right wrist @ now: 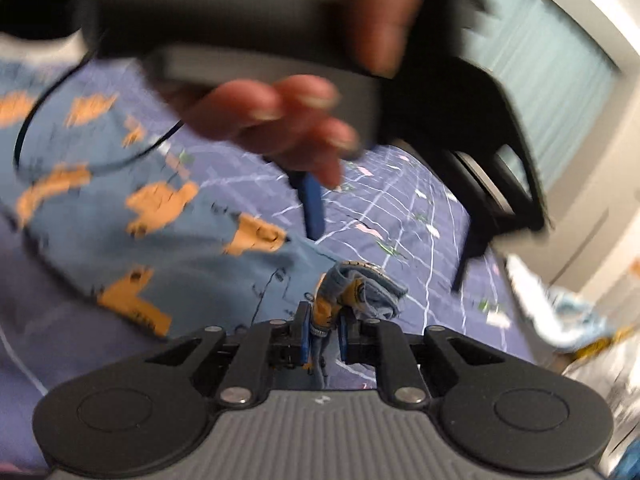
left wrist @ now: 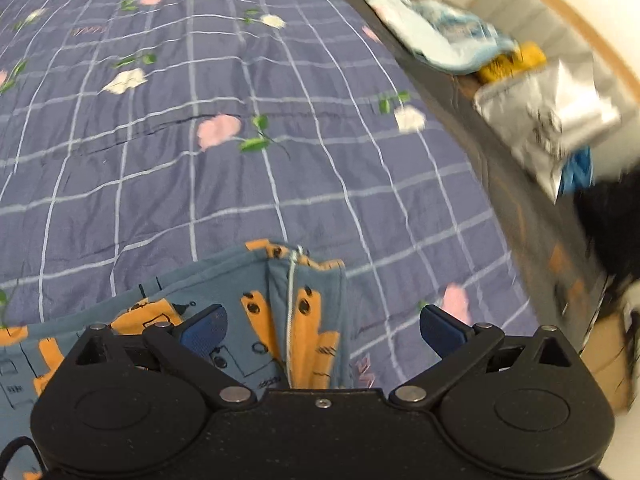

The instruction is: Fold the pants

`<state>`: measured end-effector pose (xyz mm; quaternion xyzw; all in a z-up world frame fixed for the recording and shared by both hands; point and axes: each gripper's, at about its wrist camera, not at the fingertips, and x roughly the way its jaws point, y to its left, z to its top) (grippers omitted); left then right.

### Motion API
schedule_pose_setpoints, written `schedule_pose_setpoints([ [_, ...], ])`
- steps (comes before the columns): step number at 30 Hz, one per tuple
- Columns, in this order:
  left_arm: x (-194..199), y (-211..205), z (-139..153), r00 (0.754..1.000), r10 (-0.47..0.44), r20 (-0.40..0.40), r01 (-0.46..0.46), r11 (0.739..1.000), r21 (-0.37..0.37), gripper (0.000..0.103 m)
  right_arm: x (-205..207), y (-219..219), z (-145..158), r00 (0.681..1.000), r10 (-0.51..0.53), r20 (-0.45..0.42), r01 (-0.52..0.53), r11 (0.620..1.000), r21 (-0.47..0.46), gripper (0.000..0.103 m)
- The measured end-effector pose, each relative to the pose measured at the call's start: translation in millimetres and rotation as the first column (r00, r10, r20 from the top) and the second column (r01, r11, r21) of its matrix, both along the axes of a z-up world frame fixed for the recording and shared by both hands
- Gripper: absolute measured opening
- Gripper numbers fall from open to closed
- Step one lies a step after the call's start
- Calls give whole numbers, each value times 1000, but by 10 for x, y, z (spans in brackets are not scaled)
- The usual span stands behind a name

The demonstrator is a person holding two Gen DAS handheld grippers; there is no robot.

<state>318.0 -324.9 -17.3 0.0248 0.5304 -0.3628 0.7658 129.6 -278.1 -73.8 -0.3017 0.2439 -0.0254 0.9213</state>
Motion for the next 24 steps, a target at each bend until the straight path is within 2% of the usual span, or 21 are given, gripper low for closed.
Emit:
schedule_pose_setpoints([
  [3, -55, -131, -61, 998, -48, 42, 43, 992, 115, 102, 17, 124, -73, 999, 32, -7, -32, 997, -66, 16],
  [6, -74, -287, -104, 991, -104, 78, 85, 972, 221, 101, 28, 197, -105, 999, 52, -15, -54, 994, -92, 16],
  [8, -85, -353, -129, 985, -141, 97, 109, 954, 279, 96, 32, 230, -112, 998, 62, -20, -64, 993, -97, 16],
  [10, -91, -363, -133, 982, -153, 107, 115, 947, 301, 90, 31, 250, -121, 997, 68, -20, -70, 993, -97, 16],
  [14, -40, -251, -81, 990, -87, 110, 57, 966, 251, 73, -9, 218, -97, 998, 60, -6, -60, 995, -78, 16],
  [16, -8, -139, -37, 994, -28, 109, 7, 981, 192, 65, -35, 195, -68, 999, 50, 10, -49, 997, -67, 15],
  [17, 6, -88, -17, 995, -5, 97, -10, 988, 154, 58, -49, 189, -58, 999, 45, 18, -44, 997, -64, 15],
  [18, 18, -28, -4, 997, 13, 79, -22, 994, 111, 44, -69, 183, -35, 999, 40, 27, -38, 997, -61, 14],
  [19, 27, 17, 1, 998, 25, 55, -29, 997, 76, 36, -91, 180, -9, 999, 38, 33, -36, 998, -60, 14],
  [20, 30, 49, 2, 998, 40, 40, -42, 998, 55, 32, -96, 187, 1, 999, 38, 35, -36, 997, -61, 14],
  [22, 12, 131, 36, 996, 76, 38, -77, 997, 10, 31, -146, 210, 22, 998, 37, 41, -34, 997, -70, 14],
  [24, -21, 250, 98, 993, 113, 38, -112, 993, -39, 26, -170, 233, 54, 998, 35, 50, -31, 997, -73, 14],
])
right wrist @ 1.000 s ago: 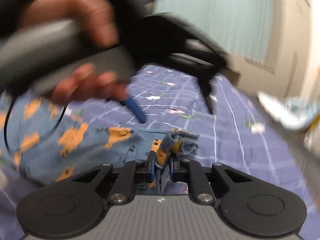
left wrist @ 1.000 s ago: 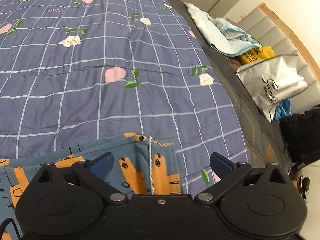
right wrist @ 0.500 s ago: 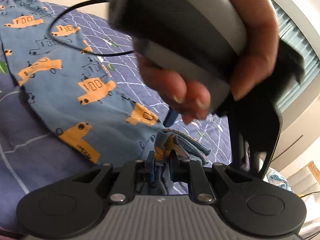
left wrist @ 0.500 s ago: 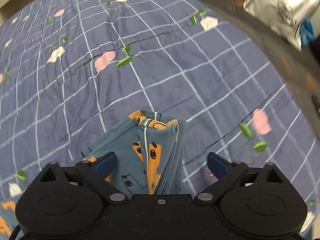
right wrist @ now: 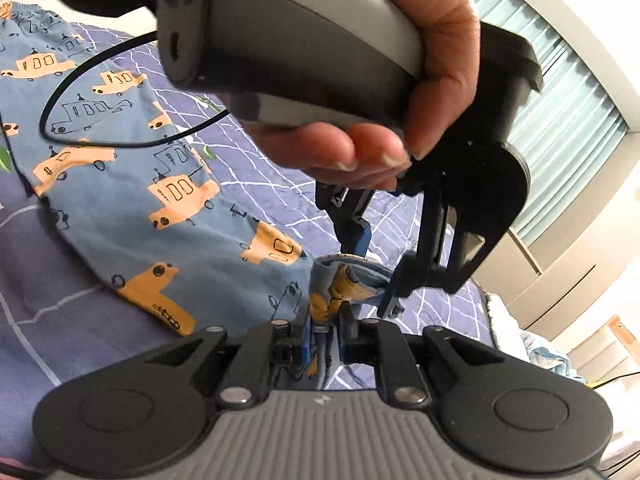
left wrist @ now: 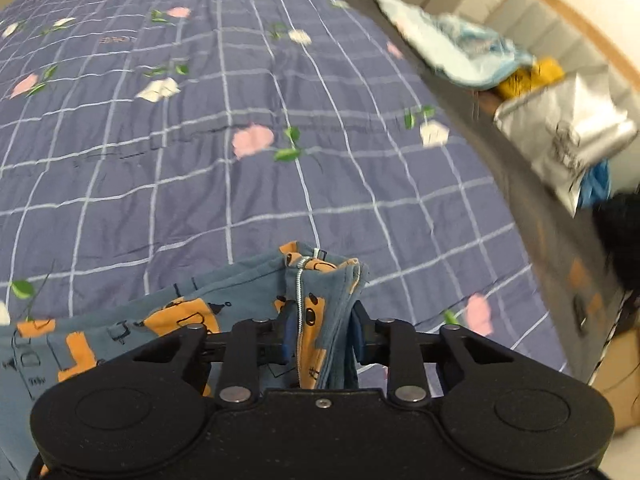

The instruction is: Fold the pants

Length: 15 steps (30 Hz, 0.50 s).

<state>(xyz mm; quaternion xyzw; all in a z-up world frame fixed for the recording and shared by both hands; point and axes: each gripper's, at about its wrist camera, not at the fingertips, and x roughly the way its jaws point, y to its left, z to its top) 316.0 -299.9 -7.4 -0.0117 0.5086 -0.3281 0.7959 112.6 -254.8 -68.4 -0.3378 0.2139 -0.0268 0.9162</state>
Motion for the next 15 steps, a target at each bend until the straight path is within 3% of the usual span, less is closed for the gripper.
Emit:
schedule_pose_setpoints([
  [3, -66, 237, 103, 999, 53, 13, -52, 996, -67, 19, -55, 45, 93, 1000, 5, 30, -5, 1000, 11, 14],
  [8, -122, 771, 243, 986, 166, -5, -165, 972, -169, 17, -149, 213, 272, 996, 40, 77, -42, 999, 27, 13],
  [15, -270, 1626, 211, 951, 307, -27, -305, 925, -228, 17, -204, 679, 360, 985, 167, 33, -168, 984, 60, 13],
])
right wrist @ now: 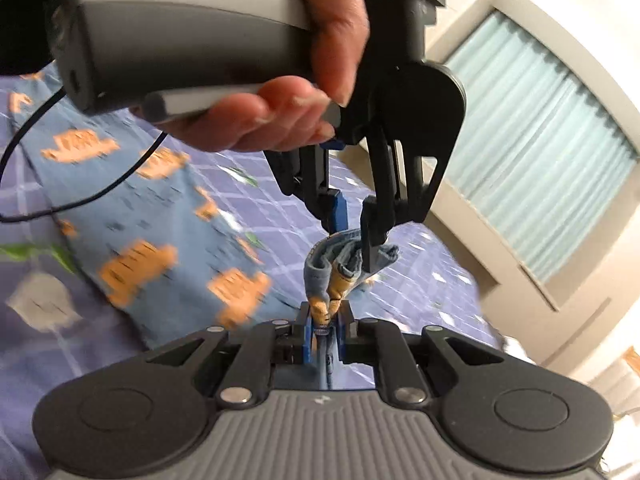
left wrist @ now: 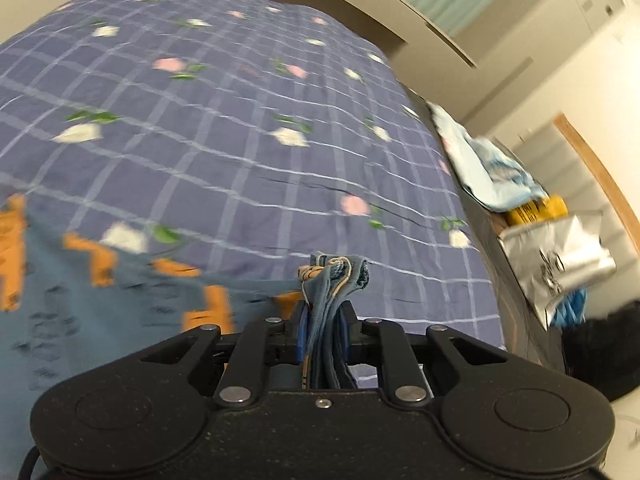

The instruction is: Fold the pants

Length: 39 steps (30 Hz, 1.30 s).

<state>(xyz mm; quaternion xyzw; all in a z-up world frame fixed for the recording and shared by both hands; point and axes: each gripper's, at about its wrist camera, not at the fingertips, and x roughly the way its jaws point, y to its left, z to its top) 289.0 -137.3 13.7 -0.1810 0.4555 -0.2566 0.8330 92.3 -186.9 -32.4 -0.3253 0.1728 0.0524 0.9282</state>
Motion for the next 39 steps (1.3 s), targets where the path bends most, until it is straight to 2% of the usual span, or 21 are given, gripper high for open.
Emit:
schedule_pose_setpoints([
  [8, 5, 729, -474, 992, 112, -58, -112, 994, -2, 15, 82, 540, -135, 988, 108, -111, -105, 994, 38, 13],
  [13, 52, 873, -644, 989, 129, -69, -129, 992, 7, 16, 175, 702, -285, 979, 126, -163, -120, 992, 50, 14],
  [17, 83, 888, -687, 990, 126, -68, -125, 992, 11, 16, 192, 694, -323, 977, 127, -171, -119, 991, 58, 14],
  [25, 59, 841, -634, 993, 108, -49, -107, 994, 13, 11, 159, 660, -283, 980, 118, -160, -107, 991, 76, 14],
  [30, -11, 822, -439, 995, 101, -4, -101, 994, 32, 10, 140, 675, -161, 984, 124, -132, -112, 989, 92, 14],
  [35, -84, 916, -154, 996, 64, 59, -70, 992, 103, 10, 130, 863, 14, 979, 174, -104, -163, 981, 107, 14],
  [39, -123, 1174, -67, 994, 72, 81, -85, 980, 177, 10, 169, 1126, 39, 968, 227, -106, -215, 970, 118, 14],
])
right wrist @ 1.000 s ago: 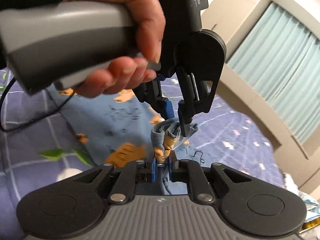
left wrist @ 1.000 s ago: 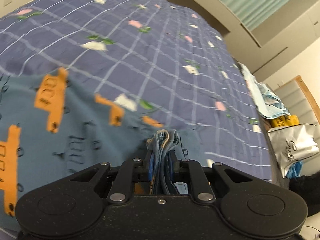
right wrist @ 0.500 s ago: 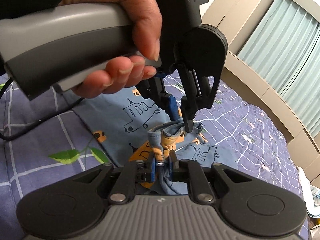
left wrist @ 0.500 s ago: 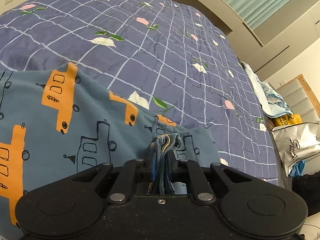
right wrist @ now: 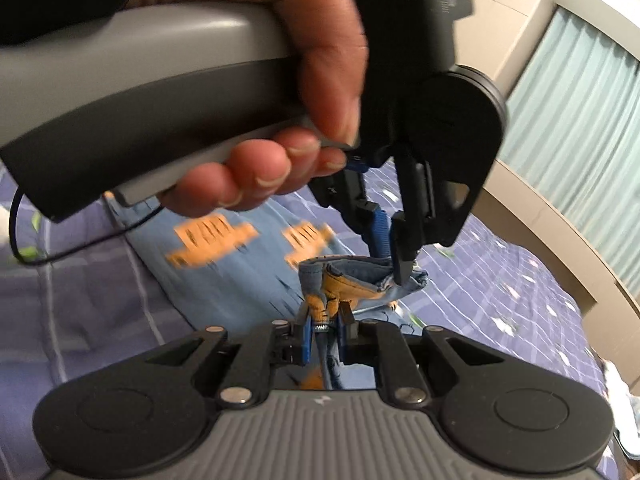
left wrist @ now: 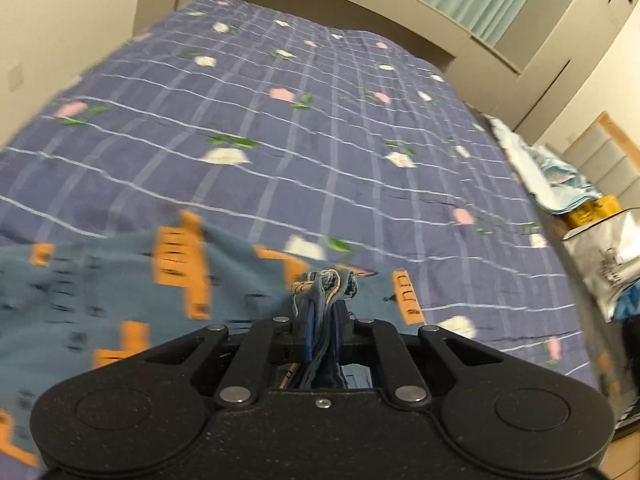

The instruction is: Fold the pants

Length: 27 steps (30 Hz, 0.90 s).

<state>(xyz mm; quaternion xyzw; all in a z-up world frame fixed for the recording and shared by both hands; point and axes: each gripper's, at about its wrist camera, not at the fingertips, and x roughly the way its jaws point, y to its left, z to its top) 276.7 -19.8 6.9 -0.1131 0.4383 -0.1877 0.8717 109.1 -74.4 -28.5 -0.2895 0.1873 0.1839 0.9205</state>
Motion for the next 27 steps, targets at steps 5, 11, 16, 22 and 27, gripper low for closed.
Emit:
schedule_pose_setpoints([
  [5, -57, 460, -190, 997, 69, -24, -69, 998, -1, 10, 46, 327, -131, 997, 65, -40, -66, 998, -23, 14],
  [11, -53, 753, -486, 993, 100, -65, -103, 993, -50, 15, 73, 500, -349, 993, 76, -90, -83, 994, -74, 15],
  [16, -50, 844, -396, 991, 127, -50, -130, 990, -59, 52, 84, 550, -381, 994, 76, -75, -82, 993, -81, 23],
  [22, -138, 846, -160, 982, 186, 35, -187, 982, 21, 99, -5, 350, -301, 997, 64, -40, -66, 997, -41, 85],
  [27, -208, 658, -193, 973, 182, 141, -208, 957, 202, 102, -99, -118, -117, 1000, -11, 19, 11, 1000, -6, 102],
])
